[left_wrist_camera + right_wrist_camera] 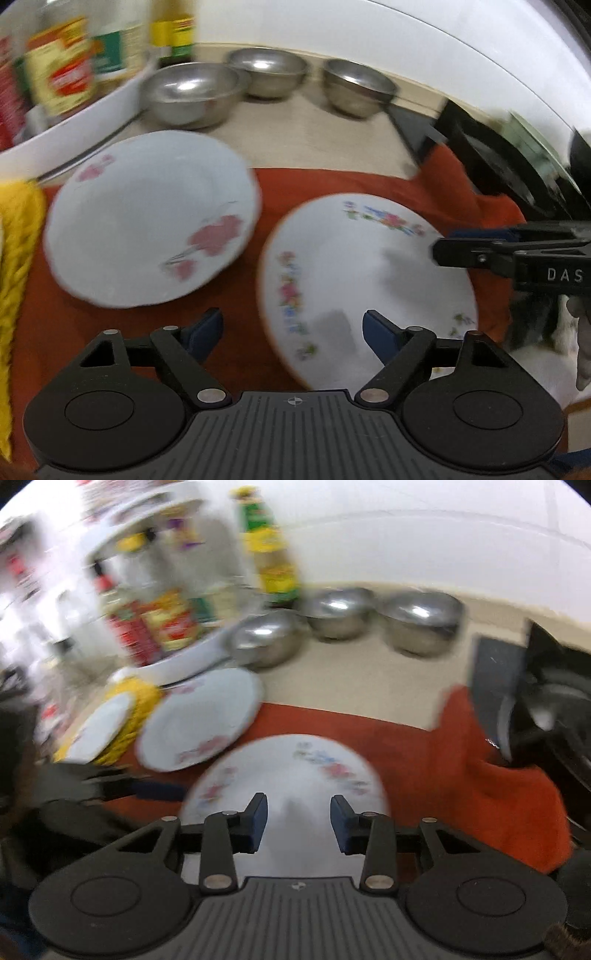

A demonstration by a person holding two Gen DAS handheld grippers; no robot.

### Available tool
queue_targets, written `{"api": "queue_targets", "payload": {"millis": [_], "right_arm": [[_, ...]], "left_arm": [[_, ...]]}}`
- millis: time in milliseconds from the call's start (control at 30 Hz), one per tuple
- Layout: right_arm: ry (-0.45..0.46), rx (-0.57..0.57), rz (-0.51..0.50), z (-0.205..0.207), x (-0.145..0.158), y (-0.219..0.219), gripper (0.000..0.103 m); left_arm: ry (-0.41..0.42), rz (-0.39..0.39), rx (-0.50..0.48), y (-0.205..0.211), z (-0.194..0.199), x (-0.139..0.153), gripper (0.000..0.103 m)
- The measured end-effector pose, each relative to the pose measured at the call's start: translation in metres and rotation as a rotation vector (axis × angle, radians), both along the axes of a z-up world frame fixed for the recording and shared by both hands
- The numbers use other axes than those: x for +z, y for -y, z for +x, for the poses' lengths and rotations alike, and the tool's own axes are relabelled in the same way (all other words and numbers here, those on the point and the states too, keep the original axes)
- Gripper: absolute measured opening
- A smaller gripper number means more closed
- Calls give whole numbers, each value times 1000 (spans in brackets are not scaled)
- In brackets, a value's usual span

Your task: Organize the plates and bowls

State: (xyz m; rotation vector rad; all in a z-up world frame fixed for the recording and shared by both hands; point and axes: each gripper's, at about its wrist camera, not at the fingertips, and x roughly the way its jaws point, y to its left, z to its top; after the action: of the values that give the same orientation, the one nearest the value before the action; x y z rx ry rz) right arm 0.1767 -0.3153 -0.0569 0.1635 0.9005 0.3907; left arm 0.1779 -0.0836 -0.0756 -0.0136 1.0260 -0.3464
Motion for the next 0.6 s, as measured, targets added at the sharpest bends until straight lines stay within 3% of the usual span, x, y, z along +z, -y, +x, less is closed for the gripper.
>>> {"api": "queue_targets", "payload": {"millis": [133,333,467,600], "right_arm": [[1,45,13,19,1,-8,36],[29,164,19,58,2,-62,36],[14,190,18,86,-4,-93,37],[-21,213,-11,114,-17,-109,38]], "left_arm": [[-10,-27,124,-33,1,6,89],[-28,-49,319,-81,23,8,91],[-70,-104,361,-101,38,-2,91],[-47,-119,374,-104,41,-1,91]]}}
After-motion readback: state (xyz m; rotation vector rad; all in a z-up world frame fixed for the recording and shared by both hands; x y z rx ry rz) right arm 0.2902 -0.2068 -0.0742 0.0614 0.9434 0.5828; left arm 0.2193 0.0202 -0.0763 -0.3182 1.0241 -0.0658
